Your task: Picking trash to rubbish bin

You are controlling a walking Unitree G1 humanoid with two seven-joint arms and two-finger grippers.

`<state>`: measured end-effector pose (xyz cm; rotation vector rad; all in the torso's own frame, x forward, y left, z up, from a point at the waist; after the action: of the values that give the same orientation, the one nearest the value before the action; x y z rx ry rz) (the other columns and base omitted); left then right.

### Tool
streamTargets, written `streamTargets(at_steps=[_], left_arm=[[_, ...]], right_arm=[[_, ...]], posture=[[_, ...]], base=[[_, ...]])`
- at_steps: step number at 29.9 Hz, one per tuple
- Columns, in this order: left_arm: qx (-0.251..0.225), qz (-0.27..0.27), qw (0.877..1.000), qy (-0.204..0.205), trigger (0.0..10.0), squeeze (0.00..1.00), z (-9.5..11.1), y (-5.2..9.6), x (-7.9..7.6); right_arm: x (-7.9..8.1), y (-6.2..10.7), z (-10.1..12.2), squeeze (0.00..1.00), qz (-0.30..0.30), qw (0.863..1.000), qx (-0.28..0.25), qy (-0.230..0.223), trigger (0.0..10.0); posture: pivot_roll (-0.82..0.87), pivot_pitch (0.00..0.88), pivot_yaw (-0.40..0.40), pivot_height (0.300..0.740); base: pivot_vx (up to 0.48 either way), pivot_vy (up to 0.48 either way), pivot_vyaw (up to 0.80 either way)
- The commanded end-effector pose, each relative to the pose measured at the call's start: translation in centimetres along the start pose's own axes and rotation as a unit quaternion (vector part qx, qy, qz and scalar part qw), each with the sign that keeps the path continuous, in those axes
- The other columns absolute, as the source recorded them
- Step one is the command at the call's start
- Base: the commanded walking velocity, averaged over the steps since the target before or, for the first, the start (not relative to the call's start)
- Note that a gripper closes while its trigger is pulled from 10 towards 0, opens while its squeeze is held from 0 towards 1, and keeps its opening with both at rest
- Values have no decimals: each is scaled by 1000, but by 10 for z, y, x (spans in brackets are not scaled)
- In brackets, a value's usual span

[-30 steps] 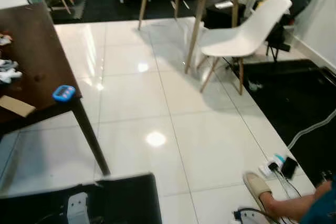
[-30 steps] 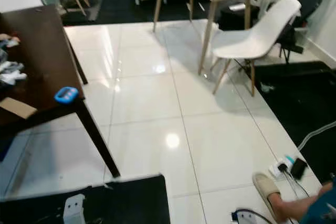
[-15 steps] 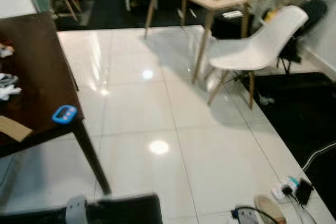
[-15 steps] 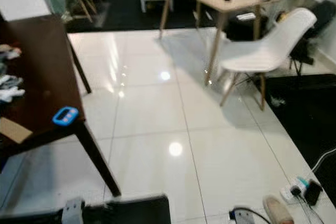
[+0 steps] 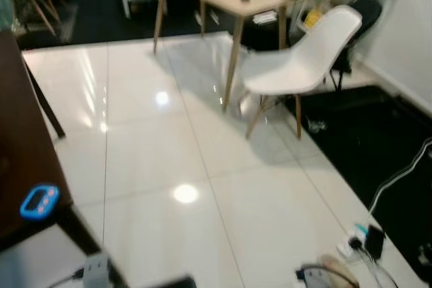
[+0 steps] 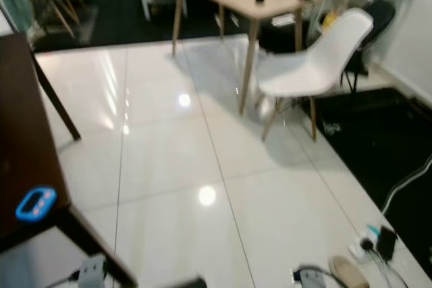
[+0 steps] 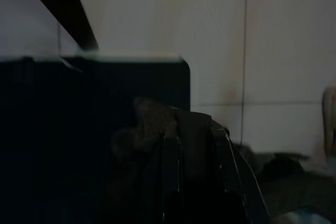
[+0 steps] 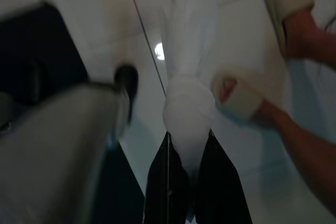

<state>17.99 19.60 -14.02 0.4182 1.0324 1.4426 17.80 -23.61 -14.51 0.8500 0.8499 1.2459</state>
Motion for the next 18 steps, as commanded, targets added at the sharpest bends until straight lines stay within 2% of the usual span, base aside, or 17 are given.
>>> streamTargets(at_steps=[1, 12, 18], left_arm=[[45, -3, 999, 15, 10000, 0, -28, 4, -2], [46, -5, 999, 10, 10000, 0, -26, 2, -4], [48, -7, 999, 11, 10000, 0, -29, 2, -6]], right_arm=[[11, 0, -8, 0, 12, 1000, 12, -9, 10000], [9, -1, -4, 0, 6, 1000, 6, -16, 10000], [5, 0, -5, 0, 4, 1000, 8, 0, 10000]], posture=[[49, 58, -6, 740], [41, 58, -5, 740], [36, 65, -9, 740]], base=[[345, 0, -788], [342, 0, -780], [344, 0, 0]])
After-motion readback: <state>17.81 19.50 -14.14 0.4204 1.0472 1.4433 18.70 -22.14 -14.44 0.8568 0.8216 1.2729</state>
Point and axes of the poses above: a point about 5 cm out from each wrist's last joint towards the gripper, its own y axis pointing back from the gripper into the wrist, its own z axis along the axis of the wrist's last joint, x = y × z, the point moved 6 cm from there along -y, pointing out of the wrist towards the gripper, and after that the axes turned 2 degrees about -y, right-handed, at the moved point
